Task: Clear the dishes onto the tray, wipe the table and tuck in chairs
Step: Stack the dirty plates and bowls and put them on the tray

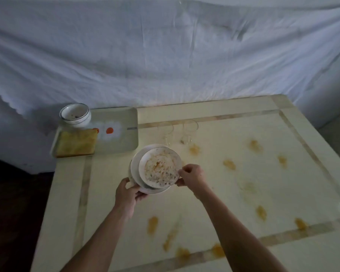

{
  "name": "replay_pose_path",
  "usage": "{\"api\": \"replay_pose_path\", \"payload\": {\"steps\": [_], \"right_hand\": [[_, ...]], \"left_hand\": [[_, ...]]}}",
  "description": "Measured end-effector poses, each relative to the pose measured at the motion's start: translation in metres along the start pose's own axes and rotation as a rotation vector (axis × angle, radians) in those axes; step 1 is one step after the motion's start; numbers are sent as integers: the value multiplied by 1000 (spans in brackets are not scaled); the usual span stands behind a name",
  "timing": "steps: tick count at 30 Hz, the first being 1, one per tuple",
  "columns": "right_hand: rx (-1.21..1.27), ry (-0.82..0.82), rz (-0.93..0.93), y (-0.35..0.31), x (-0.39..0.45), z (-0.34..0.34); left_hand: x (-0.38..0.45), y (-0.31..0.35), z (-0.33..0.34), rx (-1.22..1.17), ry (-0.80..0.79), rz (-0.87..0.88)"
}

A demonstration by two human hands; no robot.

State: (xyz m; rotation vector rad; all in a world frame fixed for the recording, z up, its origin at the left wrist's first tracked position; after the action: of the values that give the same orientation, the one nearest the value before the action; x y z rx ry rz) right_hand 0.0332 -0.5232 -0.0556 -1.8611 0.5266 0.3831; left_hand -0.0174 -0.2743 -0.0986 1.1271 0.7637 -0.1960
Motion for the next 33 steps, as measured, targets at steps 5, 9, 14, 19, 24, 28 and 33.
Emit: {"api": "replay_pose_path", "payload": {"steps": [5,9,14,19,24,28,33], "right_hand": [[-354,55,-113,-38,-12,78],[-290,-131,-170,-54,-17,174],[267,-236,32,-51,3,252],[365,-129,25,-69,52,274],[332,-60,23,-92,106,275],[276,-21,59,-100,141,278],[-10,38,66,-93,161,273]], "left_hand": [[21,37,-73,-2,23,-4],[45,75,-129,40,24,32],[87,107,-159,100,-8,53],[148,129,-150,143,-138,22],[198,145,-124,196,-130,-145],[233,166,-107,460,-79,-46],[252,159,-106,540,-86,-54]]}}
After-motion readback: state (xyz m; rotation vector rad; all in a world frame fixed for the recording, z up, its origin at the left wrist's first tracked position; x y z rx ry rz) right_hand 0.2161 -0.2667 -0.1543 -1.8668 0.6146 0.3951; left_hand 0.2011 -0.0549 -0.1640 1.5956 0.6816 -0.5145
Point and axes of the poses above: each hand's wrist, its own x-axis towards the middle knuckle, its own z-axis out of the palm, y = z × x, the point moved 8 cm from there along x, towards the middle knuckle, and after that the axes turned 3 degrees about -x, right-handed, at the moved point
